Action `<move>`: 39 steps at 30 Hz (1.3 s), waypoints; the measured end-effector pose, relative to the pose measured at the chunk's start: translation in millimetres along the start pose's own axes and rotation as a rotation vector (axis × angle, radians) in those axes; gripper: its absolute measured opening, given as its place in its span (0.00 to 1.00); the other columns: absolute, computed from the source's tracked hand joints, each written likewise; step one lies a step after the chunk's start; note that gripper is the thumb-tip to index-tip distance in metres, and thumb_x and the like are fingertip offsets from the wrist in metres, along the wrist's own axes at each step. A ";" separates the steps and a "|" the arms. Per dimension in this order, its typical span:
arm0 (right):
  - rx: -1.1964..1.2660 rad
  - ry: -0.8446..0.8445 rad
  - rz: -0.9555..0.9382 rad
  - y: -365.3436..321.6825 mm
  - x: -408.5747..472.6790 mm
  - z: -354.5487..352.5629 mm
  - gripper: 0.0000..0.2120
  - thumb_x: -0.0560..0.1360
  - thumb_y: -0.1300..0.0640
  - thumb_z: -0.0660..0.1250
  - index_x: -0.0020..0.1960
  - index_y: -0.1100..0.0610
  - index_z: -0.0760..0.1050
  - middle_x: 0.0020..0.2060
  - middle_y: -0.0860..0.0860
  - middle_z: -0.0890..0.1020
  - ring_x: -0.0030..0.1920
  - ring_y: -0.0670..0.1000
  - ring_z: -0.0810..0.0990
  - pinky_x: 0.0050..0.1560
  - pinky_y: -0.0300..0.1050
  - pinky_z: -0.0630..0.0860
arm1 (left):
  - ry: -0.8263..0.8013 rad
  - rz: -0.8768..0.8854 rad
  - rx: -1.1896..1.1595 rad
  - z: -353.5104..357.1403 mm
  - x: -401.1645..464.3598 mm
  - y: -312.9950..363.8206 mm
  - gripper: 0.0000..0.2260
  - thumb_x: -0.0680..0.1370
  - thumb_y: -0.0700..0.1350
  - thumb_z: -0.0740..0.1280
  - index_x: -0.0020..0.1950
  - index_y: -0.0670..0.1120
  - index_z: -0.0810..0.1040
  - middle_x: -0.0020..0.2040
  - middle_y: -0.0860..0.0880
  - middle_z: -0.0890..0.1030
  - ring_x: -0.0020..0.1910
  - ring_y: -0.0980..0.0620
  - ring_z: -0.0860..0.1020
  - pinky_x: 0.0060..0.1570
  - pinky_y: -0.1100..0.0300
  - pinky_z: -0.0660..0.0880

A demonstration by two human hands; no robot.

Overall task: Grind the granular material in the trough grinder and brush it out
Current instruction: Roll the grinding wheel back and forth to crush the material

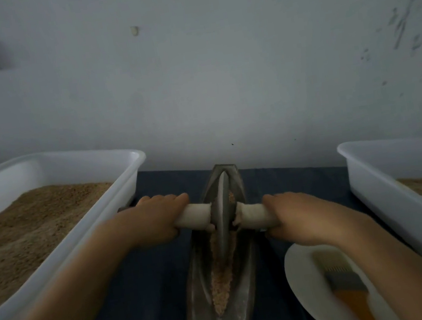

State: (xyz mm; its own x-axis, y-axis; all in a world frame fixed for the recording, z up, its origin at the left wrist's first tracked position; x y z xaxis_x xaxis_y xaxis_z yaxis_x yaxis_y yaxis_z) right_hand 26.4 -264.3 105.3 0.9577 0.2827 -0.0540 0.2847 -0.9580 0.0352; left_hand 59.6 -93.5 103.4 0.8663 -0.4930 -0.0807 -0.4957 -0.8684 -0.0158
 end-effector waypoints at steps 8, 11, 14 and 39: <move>0.092 -0.252 -0.079 -18.8 -27.7 -4.0 0.10 0.76 0.50 0.64 0.51 0.56 0.70 0.45 0.51 0.75 0.43 0.48 0.73 0.33 0.37 0.64 | -0.332 0.022 -0.105 5.1 -29.4 5.3 0.15 0.77 0.45 0.65 0.60 0.53 0.63 0.52 0.52 0.72 0.50 0.54 0.73 0.52 0.60 0.69; 0.078 -0.180 -0.047 -12.5 -15.5 -2.8 0.08 0.76 0.51 0.64 0.47 0.53 0.65 0.42 0.48 0.72 0.43 0.47 0.71 0.34 0.38 0.64 | -0.279 -0.012 -0.119 7.4 -19.1 1.8 0.17 0.77 0.45 0.65 0.63 0.52 0.63 0.57 0.50 0.74 0.52 0.53 0.73 0.52 0.60 0.69; 0.010 0.006 -0.001 -0.5 1.3 -2.6 0.10 0.77 0.51 0.63 0.54 0.55 0.67 0.49 0.51 0.75 0.44 0.48 0.71 0.38 0.43 0.64 | -0.087 -0.039 -0.033 4.0 1.3 -3.3 0.17 0.77 0.46 0.65 0.63 0.50 0.63 0.60 0.49 0.72 0.56 0.52 0.72 0.56 0.58 0.67; 0.047 -0.225 -0.057 -18.4 -31.8 -4.4 0.12 0.77 0.50 0.64 0.54 0.56 0.69 0.46 0.49 0.73 0.43 0.47 0.72 0.32 0.35 0.63 | -0.303 0.011 -0.007 2.1 -29.6 11.7 0.14 0.78 0.47 0.65 0.54 0.54 0.59 0.45 0.54 0.69 0.47 0.55 0.71 0.49 0.62 0.68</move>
State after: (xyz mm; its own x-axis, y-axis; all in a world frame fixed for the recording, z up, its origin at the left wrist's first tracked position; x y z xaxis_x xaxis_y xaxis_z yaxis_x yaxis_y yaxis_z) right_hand -9.1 -255.4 110.7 0.9050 0.3238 -0.2759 0.3312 -0.9433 -0.0207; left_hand 28.0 -89.0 103.4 0.8021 -0.4651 -0.3745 -0.5039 -0.8637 -0.0066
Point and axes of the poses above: each hand's wrist, its own x-axis towards the middle knuckle, its own z-axis out of the palm, y = z × x, the point moved 8 cm from there along x, towards the middle knuckle
